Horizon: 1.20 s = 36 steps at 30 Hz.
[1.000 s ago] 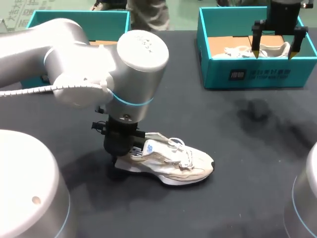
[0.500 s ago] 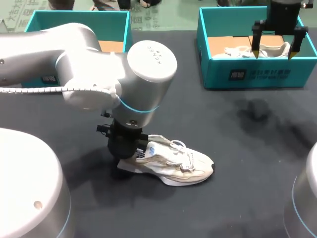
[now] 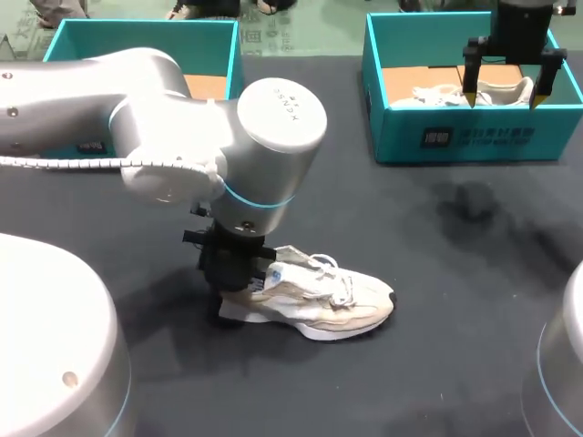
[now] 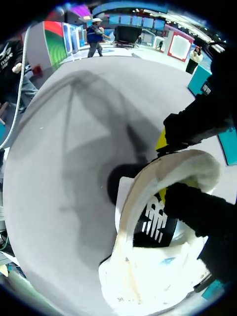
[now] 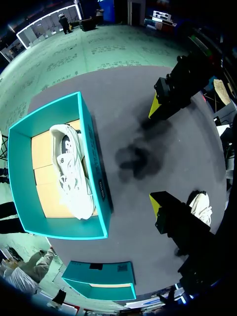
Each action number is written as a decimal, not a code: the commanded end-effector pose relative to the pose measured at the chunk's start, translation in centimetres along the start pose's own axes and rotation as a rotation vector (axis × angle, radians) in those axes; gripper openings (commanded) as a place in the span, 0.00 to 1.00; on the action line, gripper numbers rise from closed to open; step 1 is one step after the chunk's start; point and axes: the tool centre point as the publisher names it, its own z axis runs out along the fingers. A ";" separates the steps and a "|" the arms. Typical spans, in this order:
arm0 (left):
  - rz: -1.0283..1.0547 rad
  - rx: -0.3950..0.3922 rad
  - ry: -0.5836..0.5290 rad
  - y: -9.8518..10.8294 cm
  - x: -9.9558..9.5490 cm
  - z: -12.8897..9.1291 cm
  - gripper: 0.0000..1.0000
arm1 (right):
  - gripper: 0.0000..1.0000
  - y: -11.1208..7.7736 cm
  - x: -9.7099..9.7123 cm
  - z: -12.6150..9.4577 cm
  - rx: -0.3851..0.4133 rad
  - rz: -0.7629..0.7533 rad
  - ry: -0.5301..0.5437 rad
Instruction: Take the shoe out of the shoebox, open the shoe tongue, remove and reinsert the insole, then place the shoe into the shoebox
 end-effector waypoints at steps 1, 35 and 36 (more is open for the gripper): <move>0.002 0.000 -0.016 0.2 0.2 0.0 1.00 | 1.00 0.0 0.0 0.0 -0.001 0.001 0.001; -0.305 0.107 -0.429 -1.3 11.5 -13.3 1.00 | 1.00 0.0 0.0 0.0 -0.001 0.001 0.001; -0.324 0.121 -0.443 -1.3 12.0 -13.2 1.00 | 1.00 0.0 0.0 0.0 -0.001 0.001 0.001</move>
